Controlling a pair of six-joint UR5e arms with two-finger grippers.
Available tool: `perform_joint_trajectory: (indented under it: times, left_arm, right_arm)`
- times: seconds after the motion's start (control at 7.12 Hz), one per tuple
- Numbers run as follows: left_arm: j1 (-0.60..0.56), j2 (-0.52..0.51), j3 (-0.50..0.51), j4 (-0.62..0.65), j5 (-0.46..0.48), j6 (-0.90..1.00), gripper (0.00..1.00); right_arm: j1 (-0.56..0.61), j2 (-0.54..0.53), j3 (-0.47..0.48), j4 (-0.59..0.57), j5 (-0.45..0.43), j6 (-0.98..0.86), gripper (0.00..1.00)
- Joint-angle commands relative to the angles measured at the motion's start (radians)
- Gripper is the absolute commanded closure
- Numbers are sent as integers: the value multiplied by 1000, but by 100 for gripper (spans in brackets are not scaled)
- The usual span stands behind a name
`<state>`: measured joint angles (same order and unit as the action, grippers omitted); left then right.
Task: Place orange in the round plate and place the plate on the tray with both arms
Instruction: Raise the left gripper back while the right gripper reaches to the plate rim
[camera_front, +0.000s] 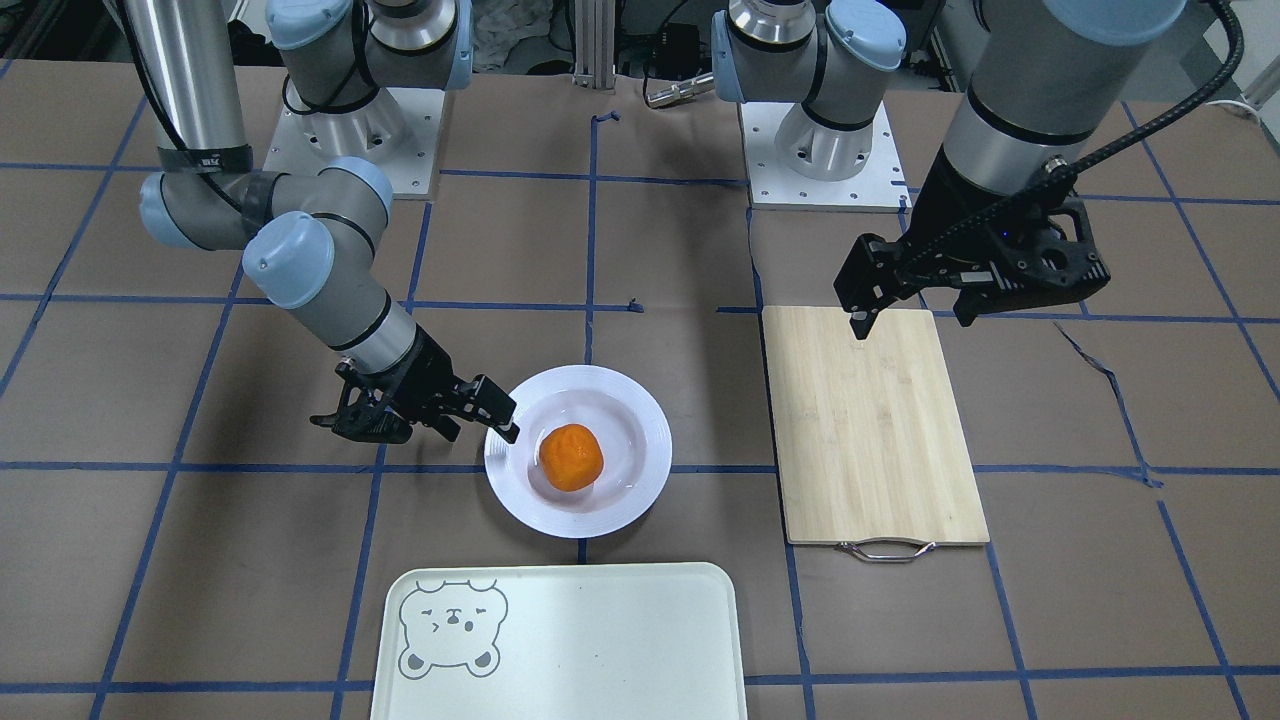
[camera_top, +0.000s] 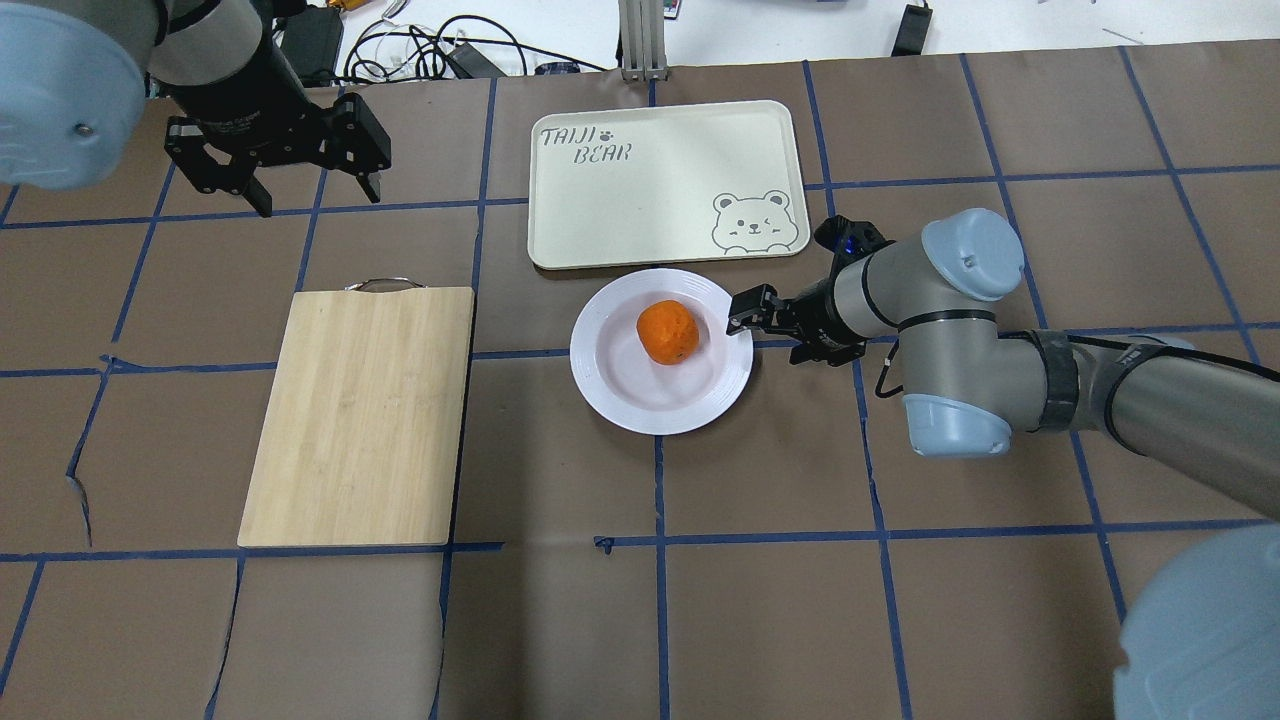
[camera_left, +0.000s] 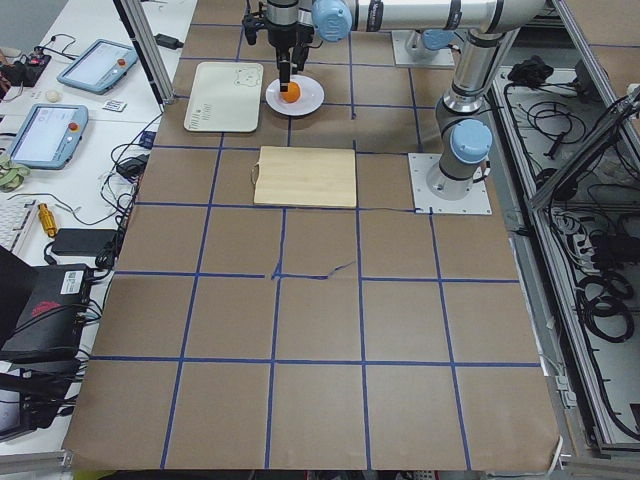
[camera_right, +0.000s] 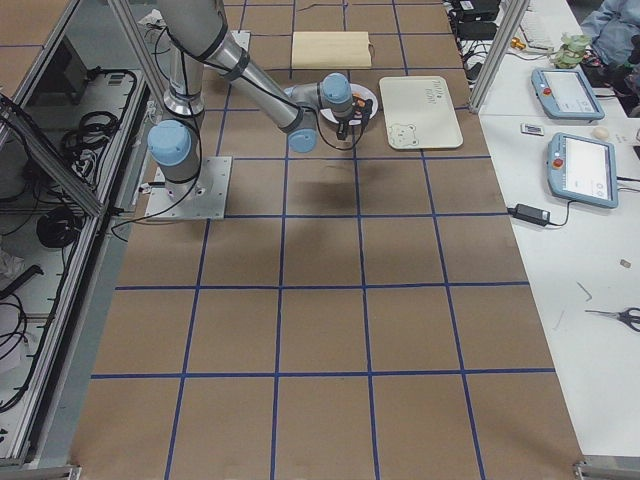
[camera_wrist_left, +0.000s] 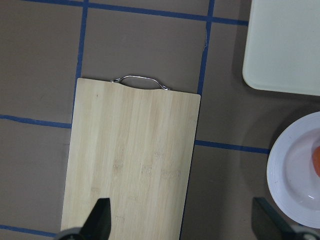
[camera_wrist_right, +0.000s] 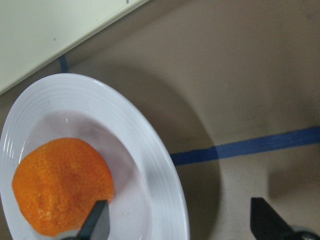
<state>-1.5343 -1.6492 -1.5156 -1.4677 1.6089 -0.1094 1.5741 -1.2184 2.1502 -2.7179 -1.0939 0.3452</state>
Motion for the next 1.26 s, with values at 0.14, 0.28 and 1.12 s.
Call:
perform_joint_trajectory:
  times: [0.14, 0.28, 1.12]
  left_arm:
    - [3, 15, 3, 10, 8, 17, 0]
    - [5, 29, -8, 9, 11, 78, 0]
    - [6, 46, -9, 1, 6, 96, 0]
  right_arm:
    - [47, 10, 10, -5, -9, 14, 7]
    - [56, 13, 10, -5, -11, 17, 9]
    - [61, 34, 7, -6, -15, 66, 61]
